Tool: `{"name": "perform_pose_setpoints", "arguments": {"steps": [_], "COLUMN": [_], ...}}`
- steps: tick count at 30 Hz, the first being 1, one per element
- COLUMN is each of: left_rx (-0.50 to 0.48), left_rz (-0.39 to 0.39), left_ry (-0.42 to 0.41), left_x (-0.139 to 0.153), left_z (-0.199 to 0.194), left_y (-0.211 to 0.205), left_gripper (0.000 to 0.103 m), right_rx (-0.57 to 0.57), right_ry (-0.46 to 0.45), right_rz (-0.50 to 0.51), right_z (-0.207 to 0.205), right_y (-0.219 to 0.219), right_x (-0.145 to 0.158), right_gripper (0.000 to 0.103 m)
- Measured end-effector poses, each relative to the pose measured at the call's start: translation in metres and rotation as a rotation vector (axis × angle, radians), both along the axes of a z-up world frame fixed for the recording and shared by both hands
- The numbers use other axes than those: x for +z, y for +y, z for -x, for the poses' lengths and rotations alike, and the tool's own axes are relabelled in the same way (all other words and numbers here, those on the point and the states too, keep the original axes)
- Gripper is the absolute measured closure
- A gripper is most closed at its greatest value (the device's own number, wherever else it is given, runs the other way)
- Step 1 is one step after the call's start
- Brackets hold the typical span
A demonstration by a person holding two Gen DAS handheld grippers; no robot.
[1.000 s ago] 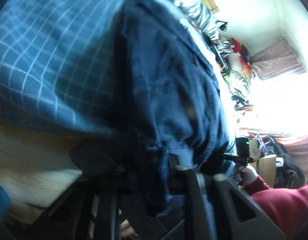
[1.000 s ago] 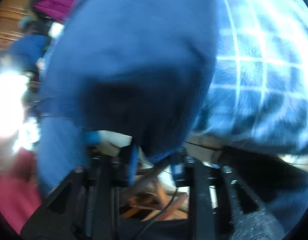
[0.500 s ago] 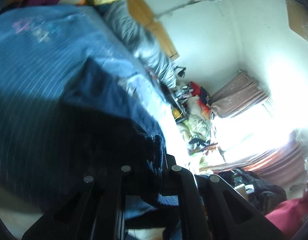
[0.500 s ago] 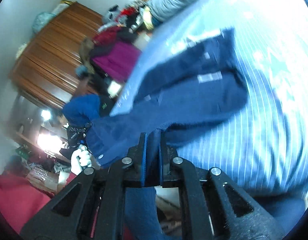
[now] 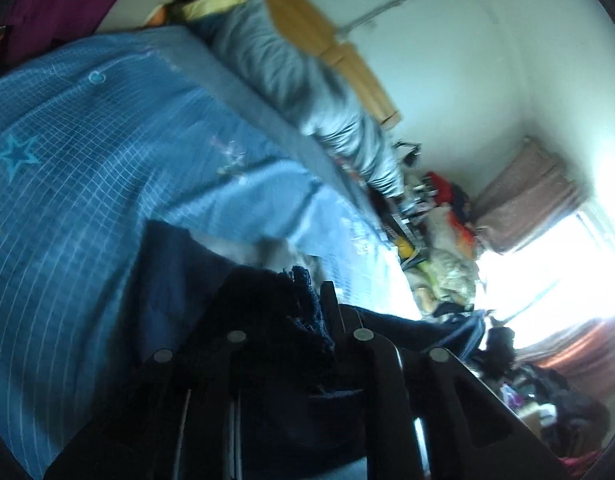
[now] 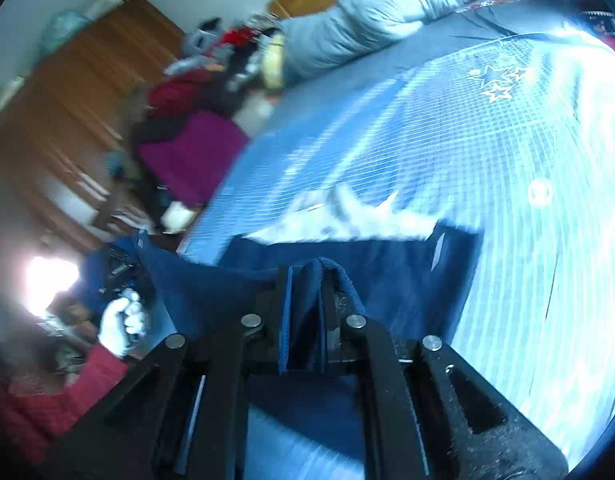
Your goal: Fold small clothes
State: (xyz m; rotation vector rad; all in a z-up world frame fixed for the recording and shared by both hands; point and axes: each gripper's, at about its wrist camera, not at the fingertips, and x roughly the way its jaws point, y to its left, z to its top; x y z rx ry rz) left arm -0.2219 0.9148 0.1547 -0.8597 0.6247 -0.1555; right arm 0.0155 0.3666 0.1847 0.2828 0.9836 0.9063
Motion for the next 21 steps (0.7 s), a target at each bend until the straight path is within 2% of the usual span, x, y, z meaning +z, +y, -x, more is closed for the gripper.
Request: {"name": "perform_pose_setpoints", "arguments": {"steps": [2,3,4,6,8,9,12,16,17,18,19,21], "left_rx": [0.040,0.047,0.043,0.068,0.068,0.061,0.060,0.082,0.090,0.104,0.112,0.123], "left_rz": [0.019,0.034,0.035,0.002,-0.006,-0.023,-0.093,-0.148,-0.153,-0.156,-0.155,-0.148], "left_ry": [0.115,0.167,0.210,0.307,0.285,0.266,0.210,0.156,0.144,0.133,0.129,0.126], "left_x": [-0.037,-0.056,-0.071,-0.097,-0.102,-0.098,-0.080,-0.060,-0.055,-0.052,-0.051,-0.051], "left_z": [-0.044,-0.061,-0.075,-0.096,-0.098,-0.098,-0.087,-0.060,-0.051,-0.041,-0.030,-0.014], "left_y": [0.017,0.023,0.024,0.028,0.025,0.023,0.017,0.014,0.014,0.014,0.017,0.017], "left_gripper": [0.074,0.062,0.052,0.051,0.051,0.051,0.050,0.047,0.047,0.046,0.045,0.045], "right_rx": [-0.014,-0.038,-0.074,-0.108,-0.095,-0.077,-0.037,-0.031,-0.033,-0.035,-0.044,-0.078], "right_ry": [0.048,0.055,0.041,0.038,0.035,0.015,-0.011,0.019,0.019,0.021,0.021,0.025], "right_rz": [0.056,0.121,0.205,0.219,0.199,0.228,0.329,0.330,0.337,0.337,0.341,0.330], "right_z": [-0.033,-0.041,-0.047,-0.051,-0.039,-0.031,-0.025,-0.022,-0.023,-0.027,-0.027,-0.028], "right_y": [0.013,0.016,0.019,0.018,0.015,0.017,0.026,0.032,0.035,0.037,0.037,0.035], "right_x": [-0.031,-0.045,-0.058,-0.071,-0.078,-0.083,-0.098,-0.107,-0.109,-0.111,-0.112,-0.112], "right_gripper": [0.082,0.072,0.069,0.059,0.052,0.049,0.048,0.047,0.052,0.064,0.070,0.097]}}
